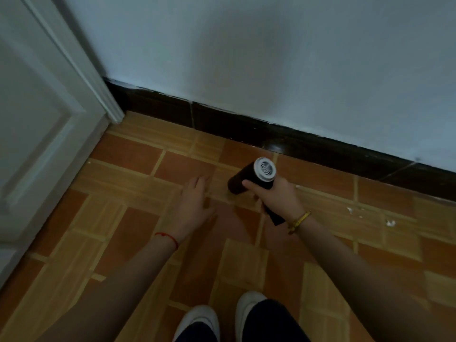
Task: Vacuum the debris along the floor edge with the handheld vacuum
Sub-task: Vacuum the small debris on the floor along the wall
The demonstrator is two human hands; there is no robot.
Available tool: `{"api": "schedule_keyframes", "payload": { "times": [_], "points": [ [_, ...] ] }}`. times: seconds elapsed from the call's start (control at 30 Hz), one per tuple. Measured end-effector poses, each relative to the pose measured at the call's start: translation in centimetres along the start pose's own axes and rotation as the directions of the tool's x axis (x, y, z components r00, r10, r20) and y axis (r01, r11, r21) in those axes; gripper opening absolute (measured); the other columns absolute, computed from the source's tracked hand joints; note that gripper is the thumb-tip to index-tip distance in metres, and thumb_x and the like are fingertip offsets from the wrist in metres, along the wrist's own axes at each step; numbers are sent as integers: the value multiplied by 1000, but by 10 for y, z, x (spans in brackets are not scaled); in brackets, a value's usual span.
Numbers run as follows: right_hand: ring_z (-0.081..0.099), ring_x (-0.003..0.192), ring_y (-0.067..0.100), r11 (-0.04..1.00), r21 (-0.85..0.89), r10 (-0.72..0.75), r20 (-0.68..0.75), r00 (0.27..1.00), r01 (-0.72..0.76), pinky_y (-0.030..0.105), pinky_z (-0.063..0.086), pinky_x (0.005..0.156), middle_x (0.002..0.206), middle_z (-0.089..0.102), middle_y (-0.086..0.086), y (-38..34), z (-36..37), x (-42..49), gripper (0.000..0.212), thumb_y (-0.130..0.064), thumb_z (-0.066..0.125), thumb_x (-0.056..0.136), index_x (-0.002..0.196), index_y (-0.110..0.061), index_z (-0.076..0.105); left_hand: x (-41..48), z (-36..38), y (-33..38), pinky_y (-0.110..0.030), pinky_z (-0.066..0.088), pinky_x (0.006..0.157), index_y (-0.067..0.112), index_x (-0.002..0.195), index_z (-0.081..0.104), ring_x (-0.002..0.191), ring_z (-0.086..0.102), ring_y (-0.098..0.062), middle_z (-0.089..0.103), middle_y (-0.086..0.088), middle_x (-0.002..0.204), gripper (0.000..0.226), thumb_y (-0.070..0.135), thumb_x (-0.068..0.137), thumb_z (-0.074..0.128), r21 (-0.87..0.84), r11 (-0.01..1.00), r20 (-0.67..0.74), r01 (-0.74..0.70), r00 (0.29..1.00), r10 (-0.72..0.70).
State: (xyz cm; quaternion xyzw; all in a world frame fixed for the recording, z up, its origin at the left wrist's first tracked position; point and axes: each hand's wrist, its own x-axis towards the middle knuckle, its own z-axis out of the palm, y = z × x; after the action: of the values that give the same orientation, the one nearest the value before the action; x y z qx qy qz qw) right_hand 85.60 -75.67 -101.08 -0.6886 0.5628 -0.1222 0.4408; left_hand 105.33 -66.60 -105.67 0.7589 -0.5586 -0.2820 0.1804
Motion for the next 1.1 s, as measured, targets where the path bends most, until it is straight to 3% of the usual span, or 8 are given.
{"api": "schedule_keyframes", "payload": {
  "times": [0.13,0.23,0.4,0.57,0.73,0.97,1.1],
  "points": [
    [59,43,14,988,133,106,-214,971,-79,31,54,49,71,71,9,28,-49,-13,34,-42,70,84,92,-10,63,18,18,36,-51,35,113,11,149,35,139,35,-32,38,-11,150,84,23,78,78,33,994,67,-105,993,102],
    [58,44,16,968,213,192,-294,936,-131,25,50,42,72,69,10,55,-79,-23,32,-36,71,84,100,-11,60,29,33,61,-50,29,118,10,152,29,145,30,-30,32,-10,156,89,24,78,78,85,985,136,-152,981,140],
    [56,36,6,977,122,209,-383,900,-175,25,50,41,72,71,9,96,-102,-27,35,-40,70,84,101,-11,61,38,59,96,-47,22,122,12,155,23,149,20,-29,22,-10,161,91,20,81,77,110,962,262,-249,941,213],
    [61,61,20,981,75,193,-392,899,-178,39,59,64,88,74,9,115,-102,-20,54,-54,69,78,113,-13,61,47,82,105,-43,22,121,13,152,27,146,27,-29,29,-9,158,90,23,79,78,154,935,315,-321,913,261],
    [52,59,3,988,86,148,-332,931,-127,20,43,55,93,70,6,114,-97,-10,53,-49,69,81,117,-11,59,45,93,105,-46,24,121,14,153,25,147,26,-28,28,-9,159,90,28,81,77,188,929,330,-319,911,246],
    [55,62,5,991,82,128,-280,951,-109,31,53,64,97,72,10,119,-104,-9,56,-49,69,81,121,-12,56,49,90,97,-43,22,121,16,151,28,146,27,-28,30,-9,158,85,28,82,76,176,948,327,-264,924,197],
    [59,51,4,994,45,107,-231,967,-99,21,51,51,87,71,6,118,-104,-13,48,-47,68,83,117,-16,55,51,87,97,-45,26,120,13,150,31,144,30,-28,33,-10,156,82,25,81,76,135,966,289,-218,942,173]
  ]
}}
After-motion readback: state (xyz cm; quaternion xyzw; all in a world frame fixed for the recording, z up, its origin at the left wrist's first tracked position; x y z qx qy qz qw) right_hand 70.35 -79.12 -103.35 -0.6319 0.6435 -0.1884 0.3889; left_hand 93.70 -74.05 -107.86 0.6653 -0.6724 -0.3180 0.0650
